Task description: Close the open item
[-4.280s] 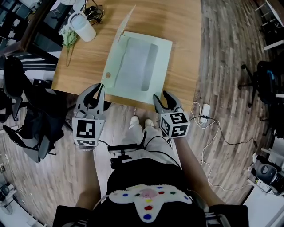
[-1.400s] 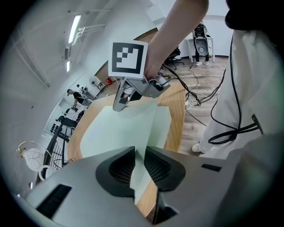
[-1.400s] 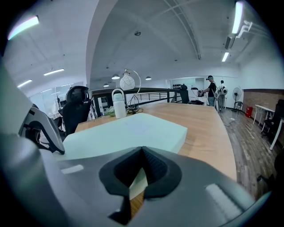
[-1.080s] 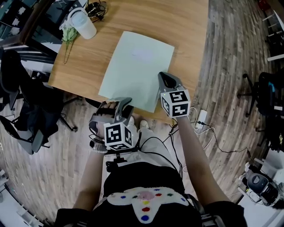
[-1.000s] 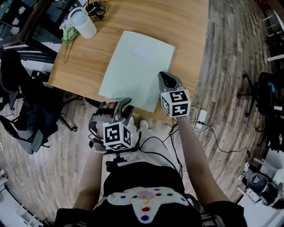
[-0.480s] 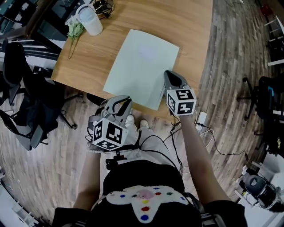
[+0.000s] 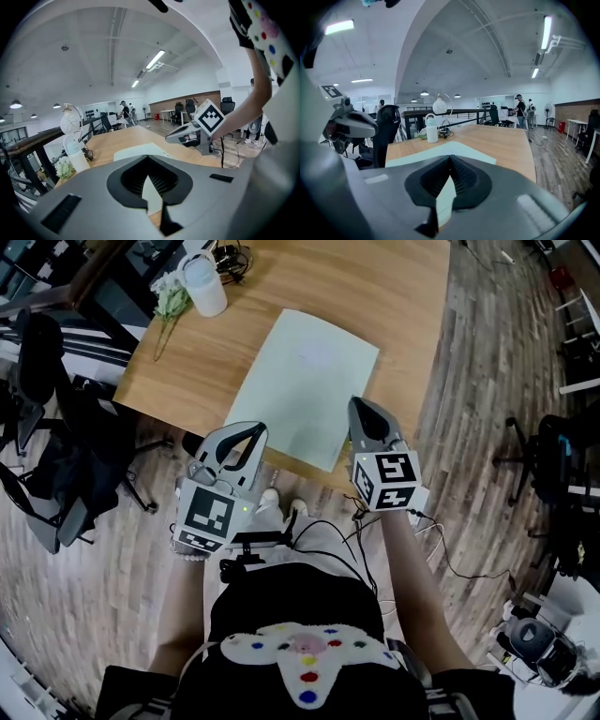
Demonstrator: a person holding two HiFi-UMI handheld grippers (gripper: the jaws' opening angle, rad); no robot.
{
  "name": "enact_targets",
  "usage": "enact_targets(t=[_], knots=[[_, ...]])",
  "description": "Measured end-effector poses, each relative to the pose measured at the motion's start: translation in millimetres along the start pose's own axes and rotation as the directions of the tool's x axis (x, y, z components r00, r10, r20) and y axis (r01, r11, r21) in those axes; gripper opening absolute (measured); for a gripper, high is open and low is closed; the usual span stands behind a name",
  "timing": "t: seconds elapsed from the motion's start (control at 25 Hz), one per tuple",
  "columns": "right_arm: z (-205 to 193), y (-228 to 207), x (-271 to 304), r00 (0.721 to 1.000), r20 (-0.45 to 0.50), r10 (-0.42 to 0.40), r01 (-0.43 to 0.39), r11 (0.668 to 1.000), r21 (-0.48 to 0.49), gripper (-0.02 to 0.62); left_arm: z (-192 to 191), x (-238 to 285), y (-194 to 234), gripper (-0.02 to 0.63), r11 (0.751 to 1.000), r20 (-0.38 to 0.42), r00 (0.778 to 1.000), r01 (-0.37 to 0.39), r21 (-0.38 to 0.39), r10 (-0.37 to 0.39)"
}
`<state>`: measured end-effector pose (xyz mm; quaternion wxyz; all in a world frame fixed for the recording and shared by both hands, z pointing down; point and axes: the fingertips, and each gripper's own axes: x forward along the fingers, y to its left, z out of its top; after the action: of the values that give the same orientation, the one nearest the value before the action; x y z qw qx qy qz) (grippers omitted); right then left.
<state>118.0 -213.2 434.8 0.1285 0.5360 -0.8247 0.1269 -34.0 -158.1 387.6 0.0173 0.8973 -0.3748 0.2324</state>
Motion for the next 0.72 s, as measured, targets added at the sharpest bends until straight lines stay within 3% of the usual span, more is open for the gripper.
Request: enact_targets(t=[0.36, 0.72], knots=[[56, 40, -40, 0.989, 0.127, 0.071, -0.063, 0.996, -0.061, 0.008, 48, -40, 26, 0.006, 0.996, 0.156, 0.984, -0.086, -0.034, 0.090], [99, 78, -79, 0.963, 0.237, 0.130, -0.095, 0.983, -0.156, 0.008, 77, -78, 30, 0.006, 0.992, 0.273, 0.954, -0.116, -0.042, 0.123]])
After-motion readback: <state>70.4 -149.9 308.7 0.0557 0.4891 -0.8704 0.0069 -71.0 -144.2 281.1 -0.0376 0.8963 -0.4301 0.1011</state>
